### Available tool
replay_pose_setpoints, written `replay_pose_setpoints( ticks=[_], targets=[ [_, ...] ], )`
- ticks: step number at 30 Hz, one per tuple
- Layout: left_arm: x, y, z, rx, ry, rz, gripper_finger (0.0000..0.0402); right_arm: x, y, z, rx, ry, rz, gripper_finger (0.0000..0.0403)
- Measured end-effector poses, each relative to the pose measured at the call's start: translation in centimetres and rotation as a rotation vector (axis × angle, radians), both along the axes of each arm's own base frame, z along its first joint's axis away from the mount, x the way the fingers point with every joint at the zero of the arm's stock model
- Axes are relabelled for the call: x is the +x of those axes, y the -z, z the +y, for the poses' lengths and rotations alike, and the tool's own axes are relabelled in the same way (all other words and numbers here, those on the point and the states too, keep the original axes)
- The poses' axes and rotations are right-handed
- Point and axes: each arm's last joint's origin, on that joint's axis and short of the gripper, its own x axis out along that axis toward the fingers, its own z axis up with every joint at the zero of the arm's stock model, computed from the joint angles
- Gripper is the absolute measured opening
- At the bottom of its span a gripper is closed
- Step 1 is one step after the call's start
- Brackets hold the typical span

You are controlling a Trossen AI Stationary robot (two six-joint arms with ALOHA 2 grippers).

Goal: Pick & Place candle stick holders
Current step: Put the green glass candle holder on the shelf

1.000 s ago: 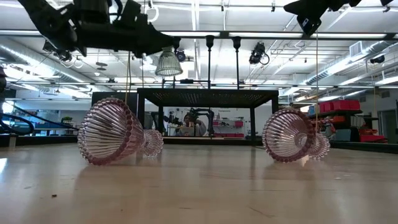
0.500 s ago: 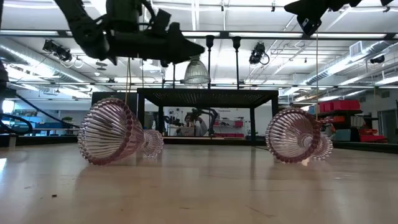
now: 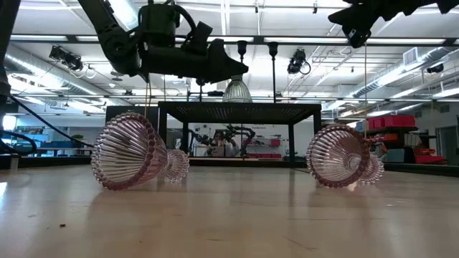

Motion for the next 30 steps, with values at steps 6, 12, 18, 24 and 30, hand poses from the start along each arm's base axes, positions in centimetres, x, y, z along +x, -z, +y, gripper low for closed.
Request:
replay_pose_setpoints(
  ticks=[6,12,18,24,30],
  targets=[
    [0.05,0.0,0.04,-0.001,0.0,0.006,0.0168,0.01,-0.02,0.0,0.001,0.001,-0.003,0.0168],
    [0.03,-0.16,0.1,-0.006,-0.002,-0.011,0.0168,0.01,-0.03,0.0,-0.002,0.0,-0.005,0.0168],
    [0.02,-0.22,0.1,-0.022,-0.002,-0.023,0.0207,0.01,-0.03,0.0,-0.003,0.0,-0.005,0.0168],
    [0.01,-0.32,0.11,-0.044,-0.002,-0.035,0.0252,0.02,-0.03,-0.01,-0.003,0.001,-0.005,0.0168],
    [0.01,-0.32,0.11,-0.044,-0.002,-0.036,0.0237,0.02,-0.04,0.0,-0.003,0.0,-0.006,0.0168]
  ],
)
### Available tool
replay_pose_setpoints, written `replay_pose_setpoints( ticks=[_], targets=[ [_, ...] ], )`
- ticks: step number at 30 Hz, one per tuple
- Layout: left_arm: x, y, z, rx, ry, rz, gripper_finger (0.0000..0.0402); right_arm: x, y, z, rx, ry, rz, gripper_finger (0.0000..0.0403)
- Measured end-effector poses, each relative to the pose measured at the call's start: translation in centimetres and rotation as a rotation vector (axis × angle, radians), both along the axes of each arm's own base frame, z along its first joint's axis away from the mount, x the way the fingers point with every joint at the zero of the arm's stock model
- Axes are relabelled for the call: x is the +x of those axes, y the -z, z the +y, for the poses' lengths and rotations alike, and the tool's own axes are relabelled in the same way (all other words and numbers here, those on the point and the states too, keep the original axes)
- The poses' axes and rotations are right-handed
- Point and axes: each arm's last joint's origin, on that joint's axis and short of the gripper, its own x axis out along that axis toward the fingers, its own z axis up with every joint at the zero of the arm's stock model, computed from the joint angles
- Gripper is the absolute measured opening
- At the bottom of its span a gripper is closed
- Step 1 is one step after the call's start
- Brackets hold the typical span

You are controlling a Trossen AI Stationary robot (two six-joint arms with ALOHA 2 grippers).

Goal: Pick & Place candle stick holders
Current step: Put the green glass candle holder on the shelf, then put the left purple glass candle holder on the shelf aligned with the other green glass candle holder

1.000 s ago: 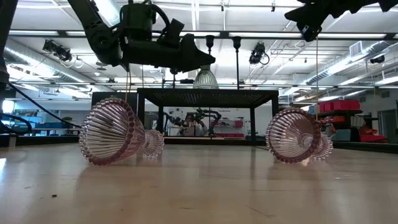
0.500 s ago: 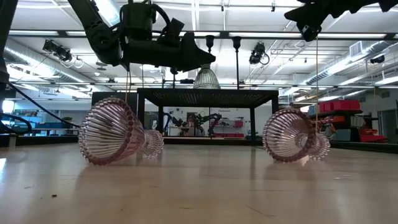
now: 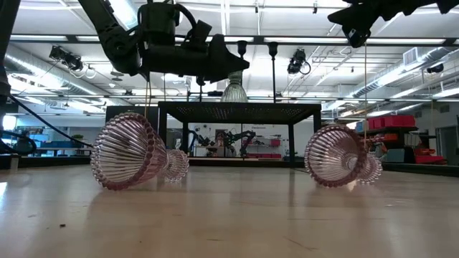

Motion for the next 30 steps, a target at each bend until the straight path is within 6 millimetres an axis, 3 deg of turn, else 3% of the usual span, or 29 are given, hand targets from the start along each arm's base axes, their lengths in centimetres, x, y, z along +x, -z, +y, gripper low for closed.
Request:
replay_pose_setpoints(
  ticks=[15,25,30],
  targets=[
    [-0.1,-0.9,-0.1,0.029,0.005,-0.087,0.022,0.1,-0.2,0.0,-0.013,-0.004,-0.025,0.0168],
    [-1.3,-3.9,-0.8,-0.008,-0.019,-0.188,0.022,0.1,-0.2,0.0,-0.009,-0.002,-0.023,0.0168],
    [-2.5,-4.9,-2.6,-0.117,-0.131,-0.041,0.022,0.0,-0.2,0.0,0.005,0.002,-0.019,0.0168]
  ],
)
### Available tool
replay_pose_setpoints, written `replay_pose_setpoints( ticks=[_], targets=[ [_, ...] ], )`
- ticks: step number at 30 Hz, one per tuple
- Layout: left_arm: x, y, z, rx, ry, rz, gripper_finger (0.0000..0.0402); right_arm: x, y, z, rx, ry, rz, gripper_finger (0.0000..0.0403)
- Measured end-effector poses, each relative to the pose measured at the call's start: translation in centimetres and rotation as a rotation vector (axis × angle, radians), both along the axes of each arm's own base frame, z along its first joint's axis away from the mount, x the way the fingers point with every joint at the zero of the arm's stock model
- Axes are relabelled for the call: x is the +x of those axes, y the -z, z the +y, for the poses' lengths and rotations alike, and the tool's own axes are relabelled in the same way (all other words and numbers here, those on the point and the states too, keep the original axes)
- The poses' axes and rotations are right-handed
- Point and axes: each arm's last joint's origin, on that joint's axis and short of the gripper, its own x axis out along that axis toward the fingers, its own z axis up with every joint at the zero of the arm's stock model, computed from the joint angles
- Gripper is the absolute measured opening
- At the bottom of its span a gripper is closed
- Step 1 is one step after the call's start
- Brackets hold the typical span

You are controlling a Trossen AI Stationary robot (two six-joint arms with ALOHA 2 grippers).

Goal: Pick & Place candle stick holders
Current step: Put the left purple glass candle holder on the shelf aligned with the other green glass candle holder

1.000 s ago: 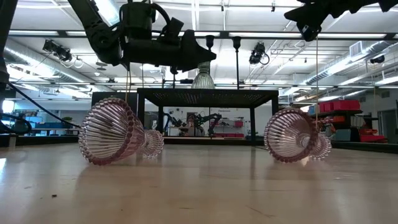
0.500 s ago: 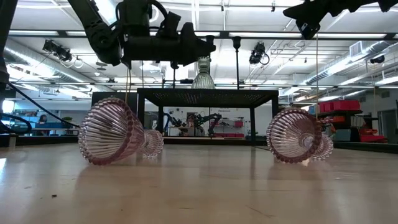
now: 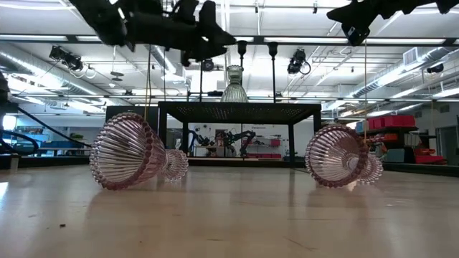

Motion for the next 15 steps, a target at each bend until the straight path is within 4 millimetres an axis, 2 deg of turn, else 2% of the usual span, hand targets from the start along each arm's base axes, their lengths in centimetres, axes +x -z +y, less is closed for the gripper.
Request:
replay_pose_setpoints(
  ticks=[4,8,15],
  targets=[
    [-1.7,-0.9,-2.6,-0.144,-0.007,0.085,0.0218,0.0,0.0,0.0,0.0,0.0,0.0,0.0168],
    [-3.3,-1.4,-5.1,-0.391,0.11,0.101,0.0208,0.0,0.0,0.0,0.0,0.0,0.0,0.0168],
    [-4.7,0.9,-9.4,-0.753,0.246,0.316,0.0184,0.0,0.0,0.0,0.025,0.005,0.004,0.0168]
  ],
)
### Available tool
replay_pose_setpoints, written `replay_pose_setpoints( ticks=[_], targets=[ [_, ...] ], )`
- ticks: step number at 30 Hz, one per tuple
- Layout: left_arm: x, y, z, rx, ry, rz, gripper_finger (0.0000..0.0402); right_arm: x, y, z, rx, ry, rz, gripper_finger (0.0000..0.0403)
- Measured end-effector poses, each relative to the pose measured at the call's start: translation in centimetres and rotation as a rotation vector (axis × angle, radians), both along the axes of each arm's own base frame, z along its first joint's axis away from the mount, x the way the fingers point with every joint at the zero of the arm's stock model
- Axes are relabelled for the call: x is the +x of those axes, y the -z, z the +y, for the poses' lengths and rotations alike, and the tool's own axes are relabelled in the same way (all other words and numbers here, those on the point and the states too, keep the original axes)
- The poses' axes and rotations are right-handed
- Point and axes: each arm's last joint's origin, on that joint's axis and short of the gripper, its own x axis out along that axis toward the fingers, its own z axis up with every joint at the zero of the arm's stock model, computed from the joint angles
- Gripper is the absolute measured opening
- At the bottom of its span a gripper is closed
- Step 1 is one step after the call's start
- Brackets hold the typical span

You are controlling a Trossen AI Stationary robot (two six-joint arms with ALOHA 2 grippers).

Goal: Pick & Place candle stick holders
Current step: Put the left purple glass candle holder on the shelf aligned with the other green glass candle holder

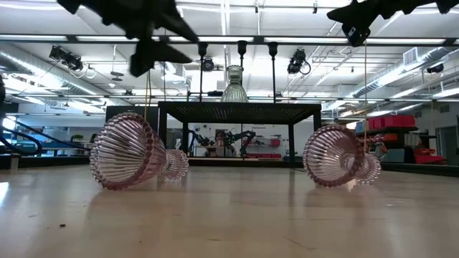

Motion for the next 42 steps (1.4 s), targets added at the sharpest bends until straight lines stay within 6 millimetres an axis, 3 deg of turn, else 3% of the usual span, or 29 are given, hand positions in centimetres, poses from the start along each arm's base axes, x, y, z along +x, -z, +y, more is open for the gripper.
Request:
replay_pose_setpoints(
  ticks=[3,10,18,30,42],
  targets=[
    [-0.5,1.0,-1.5,-0.098,0.03,0.094,0.0178,0.0,0.0,0.0,0.0,-0.001,0.0,0.0168],
    [-1.2,1.2,-3.9,-0.325,0.103,0.151,0.0177,0.0,0.0,0.0,0.0,-0.001,0.003,0.0168],
    [-0.3,4.4,-5.0,-0.57,0.082,0.385,0.0177,0.0,0.1,0.1,0.007,-0.024,0.008,0.0168],
    [3.0,7.5,-3.6,-0.755,0.098,0.505,0.0177,-0.1,0.4,0.1,0.004,-0.028,0.039,0.0168],
    [6.9,6.7,-2.1,-0.657,0.092,0.746,0.0177,-0.2,0.7,0.1,-0.014,-0.034,0.069,0.0168]
  ],
)
